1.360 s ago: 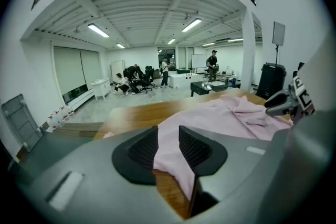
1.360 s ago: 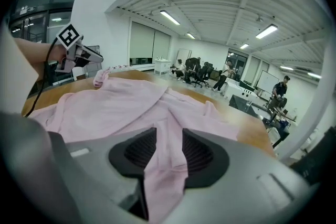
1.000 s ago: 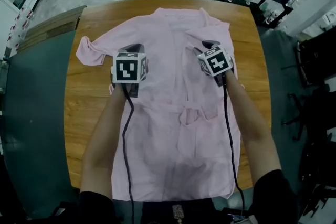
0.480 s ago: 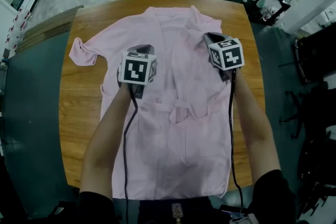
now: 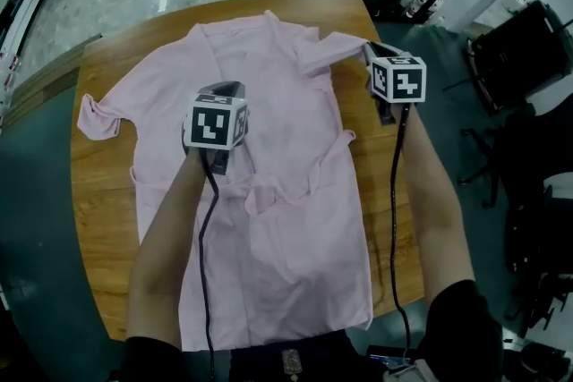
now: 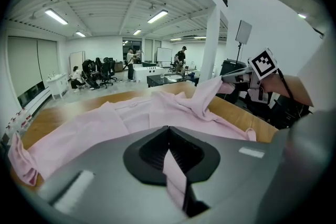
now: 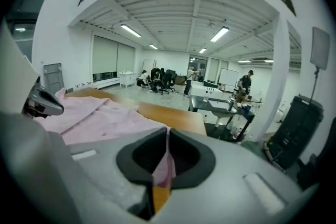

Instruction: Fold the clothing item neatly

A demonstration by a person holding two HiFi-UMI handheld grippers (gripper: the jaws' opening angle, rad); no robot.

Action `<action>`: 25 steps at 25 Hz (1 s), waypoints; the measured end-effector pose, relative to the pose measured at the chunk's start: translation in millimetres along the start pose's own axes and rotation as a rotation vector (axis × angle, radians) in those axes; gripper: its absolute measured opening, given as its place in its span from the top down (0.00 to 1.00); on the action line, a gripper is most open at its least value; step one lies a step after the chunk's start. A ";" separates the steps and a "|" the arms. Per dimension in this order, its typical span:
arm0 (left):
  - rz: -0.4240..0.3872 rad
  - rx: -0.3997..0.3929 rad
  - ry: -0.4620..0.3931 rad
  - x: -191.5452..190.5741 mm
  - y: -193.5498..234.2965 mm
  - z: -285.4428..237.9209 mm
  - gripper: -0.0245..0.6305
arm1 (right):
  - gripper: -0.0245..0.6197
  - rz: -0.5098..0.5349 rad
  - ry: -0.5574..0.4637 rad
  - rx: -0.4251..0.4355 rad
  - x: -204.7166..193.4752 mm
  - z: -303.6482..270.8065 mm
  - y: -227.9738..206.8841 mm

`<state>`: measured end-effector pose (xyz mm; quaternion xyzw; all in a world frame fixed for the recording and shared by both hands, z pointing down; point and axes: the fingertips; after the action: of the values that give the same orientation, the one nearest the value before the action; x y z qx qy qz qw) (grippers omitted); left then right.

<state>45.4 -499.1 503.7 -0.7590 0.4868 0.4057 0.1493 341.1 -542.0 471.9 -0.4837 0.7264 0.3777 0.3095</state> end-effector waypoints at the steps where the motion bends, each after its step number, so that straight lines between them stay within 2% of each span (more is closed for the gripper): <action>1: -0.005 -0.010 0.004 -0.5 -7.6 -4.6 0.95 | 0.93 -0.012 0.009 -0.019 -8.1 0.1 -11.6; 7: -0.037 -0.043 0.030 -6.0 -37.4 -24.2 0.95 | 0.93 -0.084 0.062 -0.136 -55.4 -0.1 -86.8; 17: -0.048 -0.045 0.082 -21.3 -45.3 -46.3 0.95 | 0.93 -0.249 0.121 -0.372 -118.9 15.1 -185.8; 22: -0.045 -0.031 0.101 -28.6 -41.8 -50.6 0.95 | 0.92 -0.255 0.203 -0.357 -156.5 7.3 -182.7; 25: -0.044 -0.008 0.097 -28.5 -34.1 -49.2 0.95 | 0.81 -0.226 0.223 -0.335 -167.5 4.1 -172.2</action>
<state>92.3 -495.6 550.5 -0.7888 0.4750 0.3672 0.1315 559.8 -502.5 563.4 -0.6453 0.6246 0.4000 0.1829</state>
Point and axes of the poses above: the fingertips, and each gripper's own axes: z backward along the fingers, y to its left, x out of its top, and after that the axes turned 9 degrees about z, right-handed
